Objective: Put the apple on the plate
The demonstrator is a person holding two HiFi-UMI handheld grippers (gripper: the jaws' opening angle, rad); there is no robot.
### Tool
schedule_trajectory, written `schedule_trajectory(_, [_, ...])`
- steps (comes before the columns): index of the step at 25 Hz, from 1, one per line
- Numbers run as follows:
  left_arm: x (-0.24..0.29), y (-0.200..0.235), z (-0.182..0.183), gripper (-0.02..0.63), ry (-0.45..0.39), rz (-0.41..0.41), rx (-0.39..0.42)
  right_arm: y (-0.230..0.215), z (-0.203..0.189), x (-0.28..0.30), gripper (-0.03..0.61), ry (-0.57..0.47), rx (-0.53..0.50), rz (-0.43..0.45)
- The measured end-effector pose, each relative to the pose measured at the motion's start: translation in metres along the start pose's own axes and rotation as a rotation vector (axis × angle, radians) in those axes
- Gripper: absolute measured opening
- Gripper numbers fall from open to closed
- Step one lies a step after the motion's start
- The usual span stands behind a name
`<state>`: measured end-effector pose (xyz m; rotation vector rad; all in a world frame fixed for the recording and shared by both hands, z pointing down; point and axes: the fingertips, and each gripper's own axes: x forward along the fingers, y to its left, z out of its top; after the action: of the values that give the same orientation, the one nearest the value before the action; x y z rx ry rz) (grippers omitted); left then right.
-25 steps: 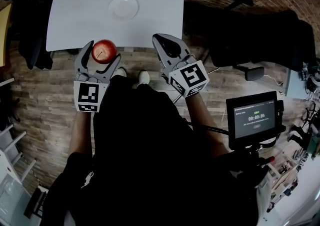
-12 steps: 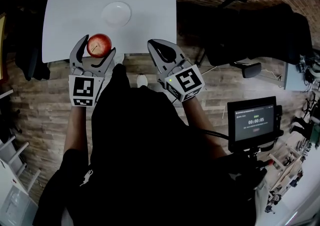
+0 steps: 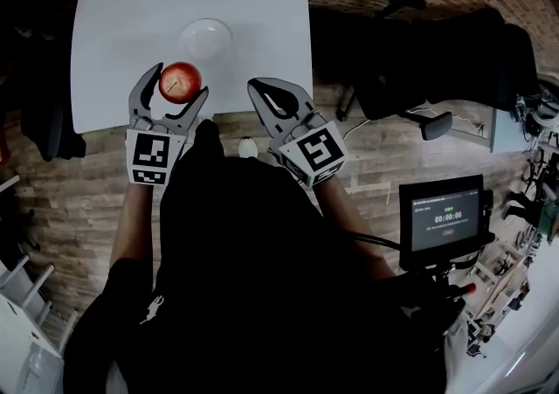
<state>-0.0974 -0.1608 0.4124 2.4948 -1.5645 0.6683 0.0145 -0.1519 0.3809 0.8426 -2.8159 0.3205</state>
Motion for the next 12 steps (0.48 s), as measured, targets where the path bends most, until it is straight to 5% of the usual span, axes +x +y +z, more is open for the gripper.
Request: schedule_trajectory(12, [0.067,0.028,-0.028,0.400,0.043,-0.148,0.115,-0.029,0.017,0.043,0.003,0.036,-0.002,-0.111])
